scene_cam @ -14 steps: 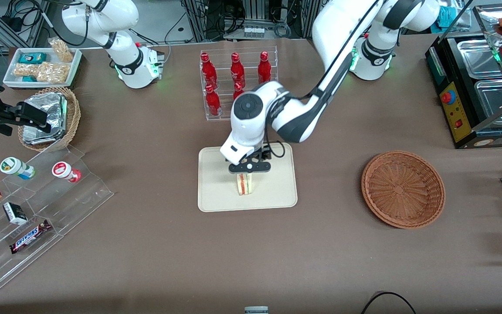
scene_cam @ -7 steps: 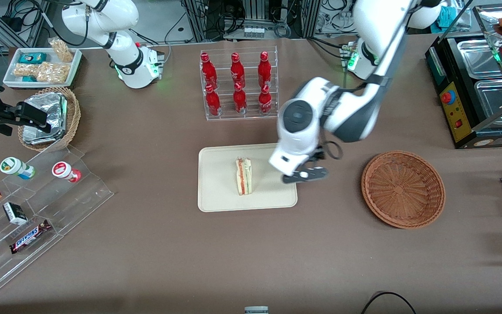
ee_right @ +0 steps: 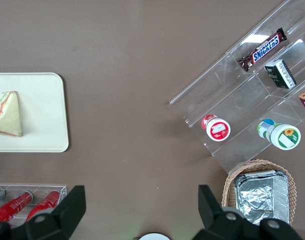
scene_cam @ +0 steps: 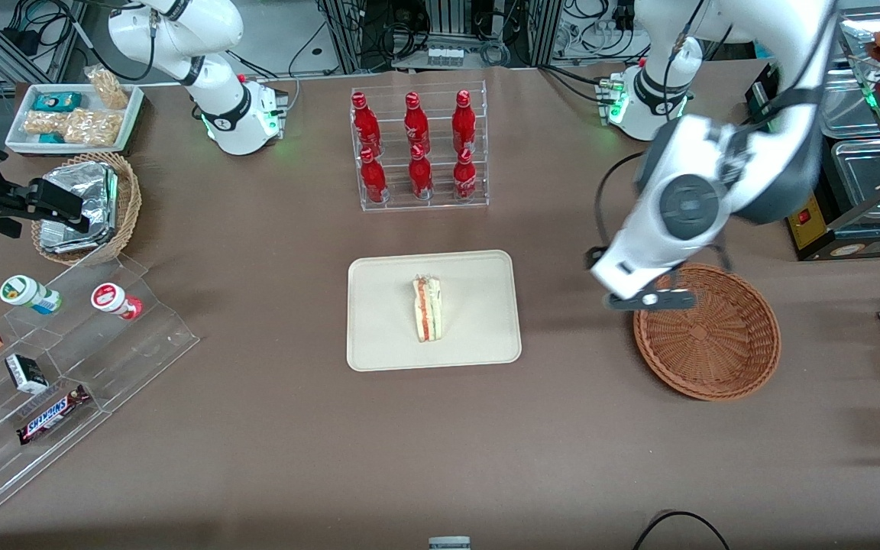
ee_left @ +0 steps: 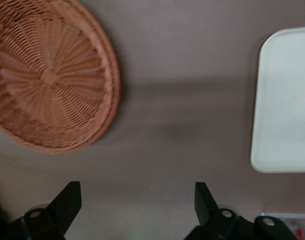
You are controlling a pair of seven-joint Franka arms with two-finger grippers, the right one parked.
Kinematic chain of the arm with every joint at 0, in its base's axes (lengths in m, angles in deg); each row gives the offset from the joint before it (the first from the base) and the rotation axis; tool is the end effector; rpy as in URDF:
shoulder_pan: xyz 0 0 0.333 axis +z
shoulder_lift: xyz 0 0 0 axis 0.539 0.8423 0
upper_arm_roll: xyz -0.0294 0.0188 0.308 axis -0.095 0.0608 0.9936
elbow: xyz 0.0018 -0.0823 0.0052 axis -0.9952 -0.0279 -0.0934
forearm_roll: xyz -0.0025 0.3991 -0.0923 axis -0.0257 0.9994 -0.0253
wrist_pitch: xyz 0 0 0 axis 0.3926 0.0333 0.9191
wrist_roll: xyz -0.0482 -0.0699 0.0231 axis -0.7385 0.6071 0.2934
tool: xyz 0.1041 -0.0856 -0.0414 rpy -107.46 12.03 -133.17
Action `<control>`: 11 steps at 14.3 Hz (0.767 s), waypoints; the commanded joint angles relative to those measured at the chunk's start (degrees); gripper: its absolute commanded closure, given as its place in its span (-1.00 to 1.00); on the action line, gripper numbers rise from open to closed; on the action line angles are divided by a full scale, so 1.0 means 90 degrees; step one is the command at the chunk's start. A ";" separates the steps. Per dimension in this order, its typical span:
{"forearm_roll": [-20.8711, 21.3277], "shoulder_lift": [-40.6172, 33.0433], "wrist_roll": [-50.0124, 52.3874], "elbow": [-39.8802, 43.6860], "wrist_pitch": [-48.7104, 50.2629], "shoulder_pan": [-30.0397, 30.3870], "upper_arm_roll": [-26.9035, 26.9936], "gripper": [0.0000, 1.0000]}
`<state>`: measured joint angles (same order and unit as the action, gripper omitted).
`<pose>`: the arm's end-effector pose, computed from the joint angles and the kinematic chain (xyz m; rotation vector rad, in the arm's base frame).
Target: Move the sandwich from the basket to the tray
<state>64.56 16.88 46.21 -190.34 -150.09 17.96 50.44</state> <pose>0.5553 -0.1947 0.3845 -3.0054 0.0887 0.3473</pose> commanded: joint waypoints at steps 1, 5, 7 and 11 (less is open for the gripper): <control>-0.0148 -0.0823 -0.0904 -0.0201 0.0585 0.0601 -0.0032 -1.00; -0.0080 -0.1371 -0.1317 0.0150 0.1065 0.1470 -0.0081 -1.00; -0.0128 -0.1362 -0.1347 0.0578 0.1125 0.1967 -0.0275 -1.00; -0.0158 -0.1342 -0.1366 0.0971 0.1037 0.2126 -0.0053 -1.00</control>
<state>63.89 4.13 34.55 -183.44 -141.33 36.40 49.39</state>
